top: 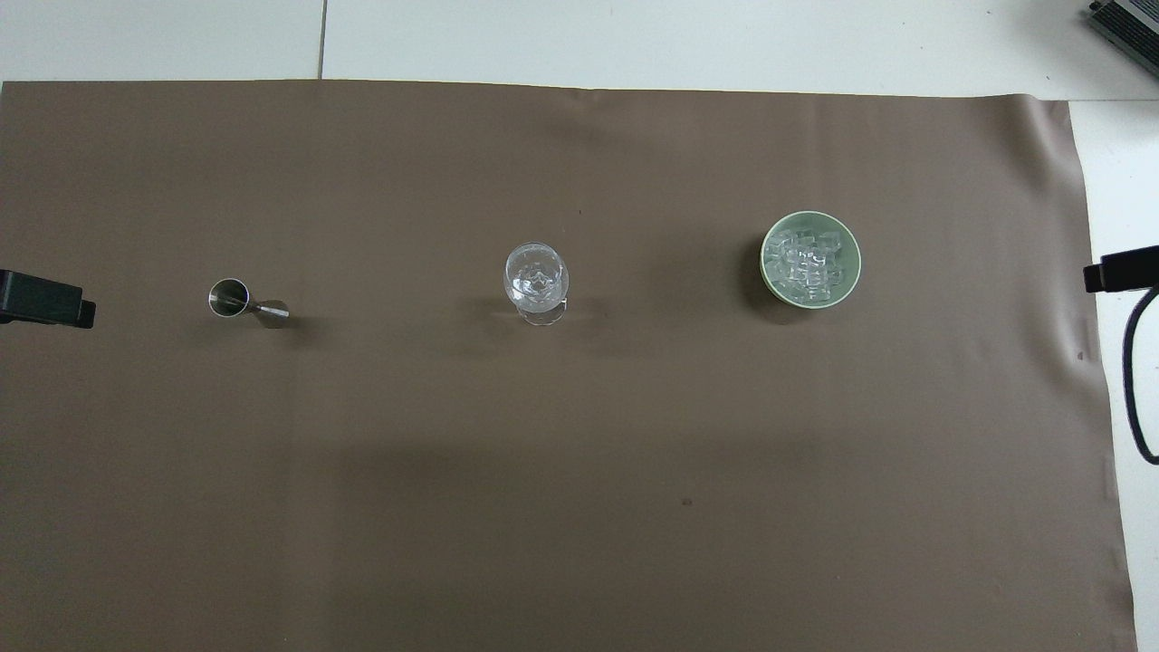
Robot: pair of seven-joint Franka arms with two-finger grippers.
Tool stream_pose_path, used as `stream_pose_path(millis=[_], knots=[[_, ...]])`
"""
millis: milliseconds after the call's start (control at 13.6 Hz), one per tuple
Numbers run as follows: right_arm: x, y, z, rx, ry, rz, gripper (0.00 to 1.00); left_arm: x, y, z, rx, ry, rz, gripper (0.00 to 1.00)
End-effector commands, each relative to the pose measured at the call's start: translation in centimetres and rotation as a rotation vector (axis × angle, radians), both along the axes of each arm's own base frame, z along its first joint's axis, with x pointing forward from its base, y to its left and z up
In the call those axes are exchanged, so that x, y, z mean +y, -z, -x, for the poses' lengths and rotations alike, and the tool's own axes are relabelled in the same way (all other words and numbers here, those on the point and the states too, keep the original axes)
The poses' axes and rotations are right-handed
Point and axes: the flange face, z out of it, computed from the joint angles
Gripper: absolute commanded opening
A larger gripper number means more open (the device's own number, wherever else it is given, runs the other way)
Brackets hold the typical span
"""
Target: Pour wine and add ice with both arms
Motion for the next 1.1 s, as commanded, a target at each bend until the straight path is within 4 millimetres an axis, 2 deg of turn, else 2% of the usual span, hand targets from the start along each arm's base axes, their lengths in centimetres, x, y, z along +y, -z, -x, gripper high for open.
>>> stream_pose_path(millis=[0, 442, 1031], knots=[[0.2, -0.1, 0.3, 0.004, -0.016, -0.007, 1.0, 0.1, -0.5, 0.6, 0.004, 0.003, -0.002, 1.0], [0.4, 0.0, 2.3, 0.104, -0.019, -0.02, 1.0, 0.1, -0.5, 0.7, 0.003, 0.003, -0.002, 1.0], [0.5, -0.1, 2.3, 0.106, -0.023, -0.022, 1.0, 0.1, -0.5, 0.7, 0.003, 0.003, -0.002, 1.0]])
